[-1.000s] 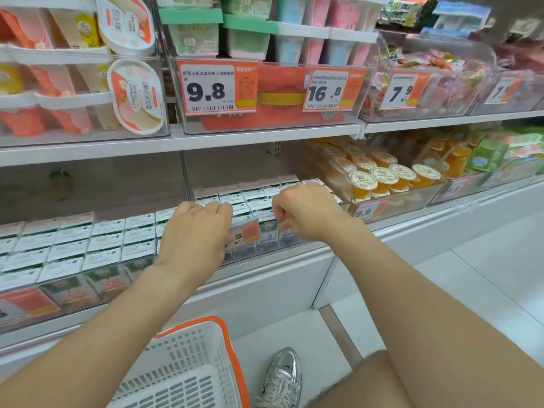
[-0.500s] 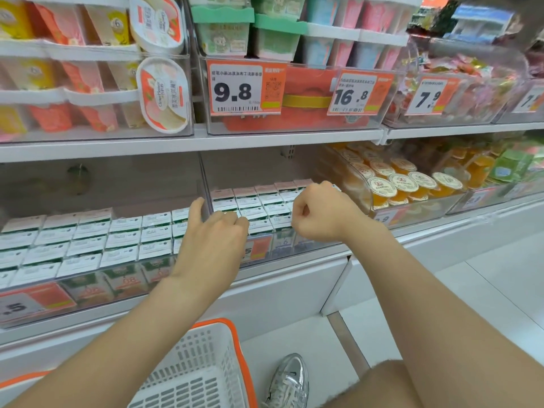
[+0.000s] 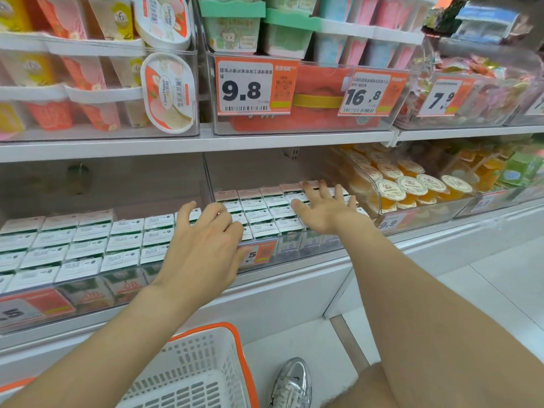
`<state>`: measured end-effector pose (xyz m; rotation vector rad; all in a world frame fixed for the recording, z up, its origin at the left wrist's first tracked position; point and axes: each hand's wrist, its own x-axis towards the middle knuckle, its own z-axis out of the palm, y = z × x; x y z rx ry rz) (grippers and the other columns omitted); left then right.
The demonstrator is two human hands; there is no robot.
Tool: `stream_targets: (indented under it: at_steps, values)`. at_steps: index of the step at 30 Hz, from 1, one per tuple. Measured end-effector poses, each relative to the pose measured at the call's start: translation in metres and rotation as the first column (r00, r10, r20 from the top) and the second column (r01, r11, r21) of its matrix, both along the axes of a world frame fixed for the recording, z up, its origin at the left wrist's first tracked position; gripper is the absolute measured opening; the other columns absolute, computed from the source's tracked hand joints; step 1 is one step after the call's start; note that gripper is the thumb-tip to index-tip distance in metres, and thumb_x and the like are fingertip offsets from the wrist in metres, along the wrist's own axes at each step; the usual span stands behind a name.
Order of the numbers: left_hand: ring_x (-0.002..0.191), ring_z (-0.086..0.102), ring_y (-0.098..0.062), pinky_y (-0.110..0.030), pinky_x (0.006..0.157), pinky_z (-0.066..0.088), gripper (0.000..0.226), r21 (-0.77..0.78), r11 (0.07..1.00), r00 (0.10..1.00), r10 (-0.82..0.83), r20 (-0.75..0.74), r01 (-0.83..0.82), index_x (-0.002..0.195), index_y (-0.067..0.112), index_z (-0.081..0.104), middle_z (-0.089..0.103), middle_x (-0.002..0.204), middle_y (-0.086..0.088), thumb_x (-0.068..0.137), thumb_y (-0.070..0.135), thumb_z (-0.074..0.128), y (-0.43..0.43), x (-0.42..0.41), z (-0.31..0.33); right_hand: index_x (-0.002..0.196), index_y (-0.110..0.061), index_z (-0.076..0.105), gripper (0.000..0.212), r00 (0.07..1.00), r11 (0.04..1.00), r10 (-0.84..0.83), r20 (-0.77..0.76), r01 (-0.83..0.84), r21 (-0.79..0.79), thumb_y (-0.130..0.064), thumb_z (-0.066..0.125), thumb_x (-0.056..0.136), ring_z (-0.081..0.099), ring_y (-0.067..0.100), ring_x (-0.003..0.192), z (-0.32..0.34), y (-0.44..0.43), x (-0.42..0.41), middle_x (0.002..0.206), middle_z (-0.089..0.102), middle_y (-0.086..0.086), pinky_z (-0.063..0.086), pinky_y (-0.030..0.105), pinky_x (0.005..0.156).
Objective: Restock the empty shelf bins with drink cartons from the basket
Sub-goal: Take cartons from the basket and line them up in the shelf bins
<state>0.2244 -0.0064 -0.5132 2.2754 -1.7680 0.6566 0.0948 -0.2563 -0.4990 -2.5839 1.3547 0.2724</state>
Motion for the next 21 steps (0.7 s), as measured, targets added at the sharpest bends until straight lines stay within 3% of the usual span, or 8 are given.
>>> stream_targets:
  at_steps: [4,9,11,13,16,18,21]
  values:
    - [0.111,0.055,-0.025,-0.049,0.1,0.036,0.029,-0.05,0.999,0.998,-0.018,-0.062,0.015,0.085,0.024,0.067,0.057,0.096,0.004,0.094,0.051,0.063,0.0,0.002,-0.004,0.163,-0.043,-0.01,0.078,0.999,1.0,-0.005,-0.054,0.006,0.007,-0.078,0.012,0.097,-0.024,0.036,0.157,0.002,0.005,0.001,0.172,-0.022,-0.003,-0.011,0.067,0.122]
    - [0.121,0.053,-0.023,-0.052,0.107,0.03,0.027,-0.1,0.995,0.977,-0.013,-0.212,-0.009,0.077,0.029,0.071,0.055,0.1,0.007,0.086,0.054,0.074,-0.002,0.002,-0.006,0.165,-0.04,-0.007,0.076,1.0,1.0,-0.01,-0.001,0.01,-0.005,-0.073,0.014,0.1,-0.021,0.036,0.158,-0.002,0.008,-0.002,0.173,-0.018,0.003,-0.011,0.063,0.124]
    - [0.124,0.051,-0.022,-0.053,0.108,0.028,0.026,-0.108,0.994,0.967,-0.006,-0.253,-0.022,0.076,0.031,0.074,0.053,0.094,0.01,0.084,0.055,0.076,-0.005,0.0,-0.006,0.167,-0.031,0.007,0.074,0.998,0.998,-0.005,0.059,0.009,-0.066,-0.066,0.016,0.103,-0.012,0.035,0.159,-0.004,0.011,0.002,0.174,-0.006,0.011,-0.007,0.061,0.125]
    - [0.125,0.05,-0.021,-0.056,0.111,0.026,0.026,-0.106,0.994,0.966,-0.002,-0.26,-0.026,0.077,0.03,0.076,0.055,0.097,0.009,0.081,0.056,0.078,-0.006,-0.001,-0.006,0.16,-0.016,0.031,0.067,0.989,0.981,0.036,0.141,-0.008,-0.196,-0.054,0.02,0.106,0.007,0.036,0.159,-0.001,0.015,0.01,0.169,0.019,0.019,0.003,0.06,0.126]
    - [0.141,0.043,-0.022,-0.063,0.12,0.018,0.034,-0.101,0.995,0.956,-0.011,-0.294,-0.02,0.091,0.024,0.075,0.062,0.122,0.002,0.077,0.053,0.085,0.0,0.001,-0.01,0.137,-0.007,0.057,0.047,0.938,0.941,0.176,0.3,-0.071,-0.33,-0.032,0.03,0.107,0.045,0.041,0.135,0.009,0.024,0.027,0.138,0.056,0.021,0.026,0.056,0.12]
    - [0.152,0.034,-0.022,-0.064,0.123,0.012,0.041,-0.09,0.996,0.955,-0.013,-0.295,-0.015,0.1,0.024,0.069,0.058,0.143,0.002,0.077,0.055,0.084,0.009,0.003,-0.013,0.144,-0.009,0.055,0.045,0.919,0.935,0.267,0.29,-0.174,-0.308,-0.024,0.034,0.106,0.05,0.04,0.132,0.011,0.032,0.04,0.137,0.059,0.02,0.024,0.056,0.122]
    - [0.153,0.034,-0.021,-0.06,0.124,0.015,0.042,-0.107,0.994,0.962,-0.046,-0.268,0.017,0.108,0.026,0.066,0.052,0.154,0.002,0.08,0.054,0.081,0.021,0.007,-0.016,0.159,-0.022,0.037,0.052,0.927,0.935,0.33,0.178,-0.295,-0.195,-0.033,0.031,0.109,0.03,0.038,0.149,0.006,0.048,0.058,0.158,0.043,0.016,0.01,0.059,0.126]
